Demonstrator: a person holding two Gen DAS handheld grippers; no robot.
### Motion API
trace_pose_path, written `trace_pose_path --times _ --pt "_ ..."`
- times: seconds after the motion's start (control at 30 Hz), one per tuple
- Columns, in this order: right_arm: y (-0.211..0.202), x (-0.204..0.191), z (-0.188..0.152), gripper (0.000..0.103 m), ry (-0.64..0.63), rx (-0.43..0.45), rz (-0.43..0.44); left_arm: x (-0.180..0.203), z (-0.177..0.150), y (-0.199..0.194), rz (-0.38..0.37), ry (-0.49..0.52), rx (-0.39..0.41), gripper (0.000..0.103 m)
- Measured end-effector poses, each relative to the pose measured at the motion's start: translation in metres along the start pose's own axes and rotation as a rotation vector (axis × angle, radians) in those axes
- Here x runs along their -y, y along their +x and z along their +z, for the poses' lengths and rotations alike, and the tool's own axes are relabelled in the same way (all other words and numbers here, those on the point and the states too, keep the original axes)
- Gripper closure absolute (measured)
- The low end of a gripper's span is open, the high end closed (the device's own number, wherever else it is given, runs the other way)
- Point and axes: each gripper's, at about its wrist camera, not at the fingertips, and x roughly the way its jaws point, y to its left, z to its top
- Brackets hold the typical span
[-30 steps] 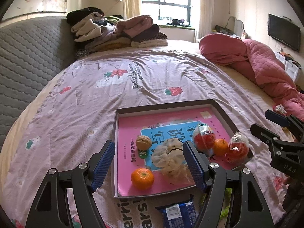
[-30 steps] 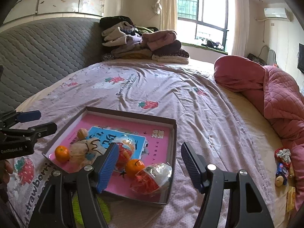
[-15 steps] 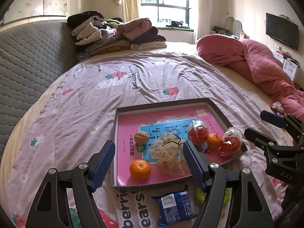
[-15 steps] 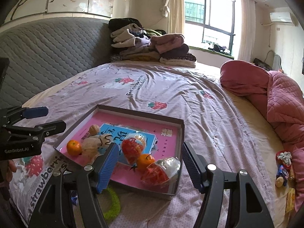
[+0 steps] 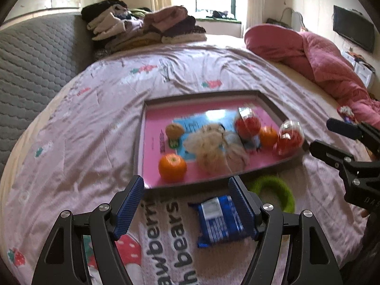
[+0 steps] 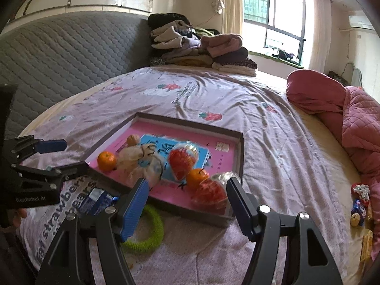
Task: Organize objects
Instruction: 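Open both tools and withdraw them toward the blue packet and green ring, then grasp the blue biscuit packet with the left tool while the right tool grasps the green ring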
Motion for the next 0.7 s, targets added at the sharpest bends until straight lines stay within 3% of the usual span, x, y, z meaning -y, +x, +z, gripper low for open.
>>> trace_pose_path --times 0.7 --pt "0.018 -0.021 -0.025 0.036 -0.050 -0.104 0.050 0.030 -0.030 0.022 -0.039 0.058 -0.098 0.028"
